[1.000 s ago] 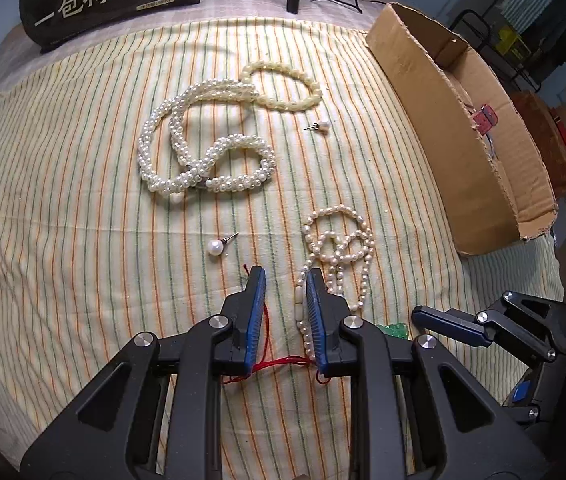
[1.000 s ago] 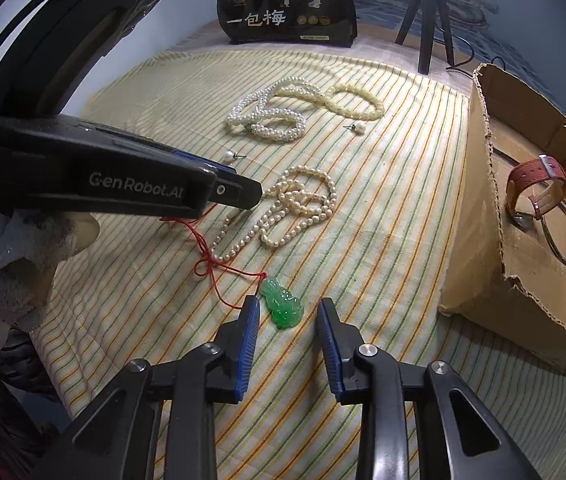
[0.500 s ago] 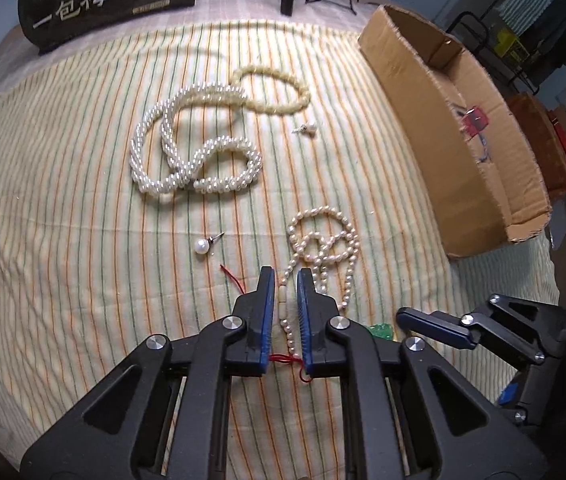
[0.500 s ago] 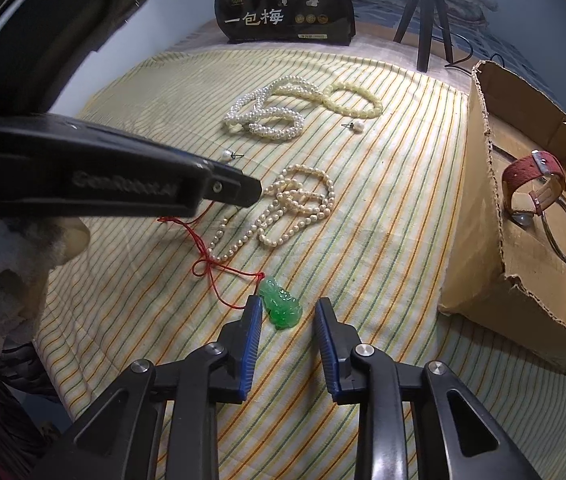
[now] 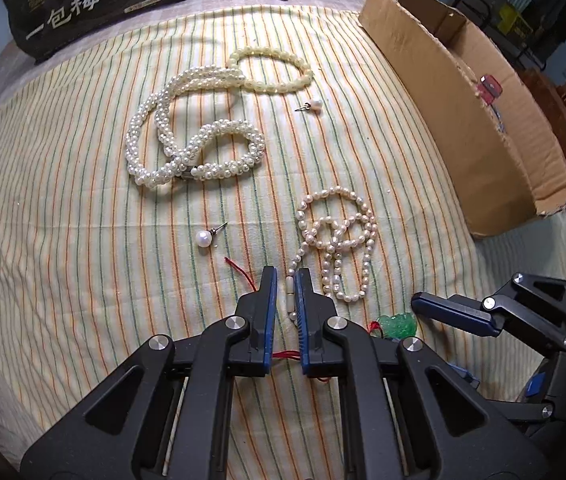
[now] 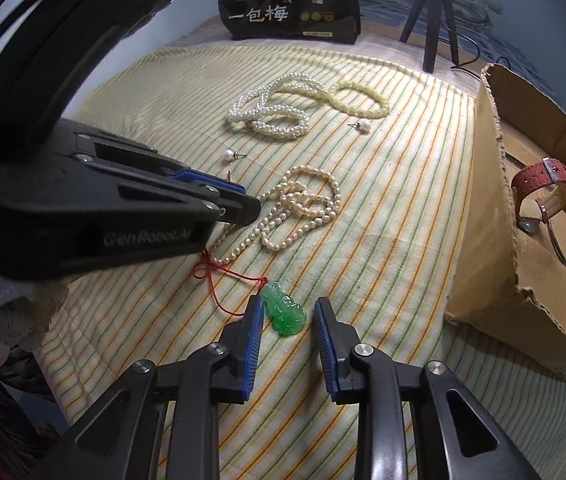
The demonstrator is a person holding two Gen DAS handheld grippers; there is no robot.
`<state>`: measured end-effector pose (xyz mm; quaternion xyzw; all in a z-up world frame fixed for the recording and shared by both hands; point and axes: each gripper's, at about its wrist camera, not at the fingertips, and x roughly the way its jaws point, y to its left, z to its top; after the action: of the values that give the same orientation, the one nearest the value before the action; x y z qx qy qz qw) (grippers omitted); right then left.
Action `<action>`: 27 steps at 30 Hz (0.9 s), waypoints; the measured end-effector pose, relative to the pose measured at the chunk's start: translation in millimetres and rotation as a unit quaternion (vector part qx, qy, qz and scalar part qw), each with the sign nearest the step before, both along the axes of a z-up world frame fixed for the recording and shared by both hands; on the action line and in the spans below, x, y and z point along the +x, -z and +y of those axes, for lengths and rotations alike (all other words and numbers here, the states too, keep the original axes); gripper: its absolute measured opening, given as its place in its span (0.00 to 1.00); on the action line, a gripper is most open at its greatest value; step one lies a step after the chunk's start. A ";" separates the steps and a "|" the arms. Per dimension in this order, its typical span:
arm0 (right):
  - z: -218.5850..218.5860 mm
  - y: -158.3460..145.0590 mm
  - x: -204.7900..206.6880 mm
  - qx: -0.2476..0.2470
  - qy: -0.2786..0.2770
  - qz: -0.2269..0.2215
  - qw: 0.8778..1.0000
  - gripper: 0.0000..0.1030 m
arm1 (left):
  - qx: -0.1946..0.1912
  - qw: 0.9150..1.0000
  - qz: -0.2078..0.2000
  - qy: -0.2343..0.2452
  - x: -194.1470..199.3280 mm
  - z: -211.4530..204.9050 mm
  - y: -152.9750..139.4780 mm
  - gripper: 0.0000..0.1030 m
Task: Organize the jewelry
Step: 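Close the right tool on the green jade pendant, then carry the pearl strand with the left tool while the right tool carries the jade pendant to the box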
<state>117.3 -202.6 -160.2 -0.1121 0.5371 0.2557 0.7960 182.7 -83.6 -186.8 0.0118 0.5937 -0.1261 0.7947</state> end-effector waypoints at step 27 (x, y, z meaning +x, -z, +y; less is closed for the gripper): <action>0.0 -54.1 -15.9 -0.002 0.005 -0.080 0.997 0.17 | -0.120 0.988 -0.068 -0.069 -0.3 46.1 -86.0 0.01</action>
<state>101.3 -202.6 -106.1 -0.1312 0.4726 0.2414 0.8373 182.4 -37.5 -100.8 -0.1158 0.5180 -0.1402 0.8359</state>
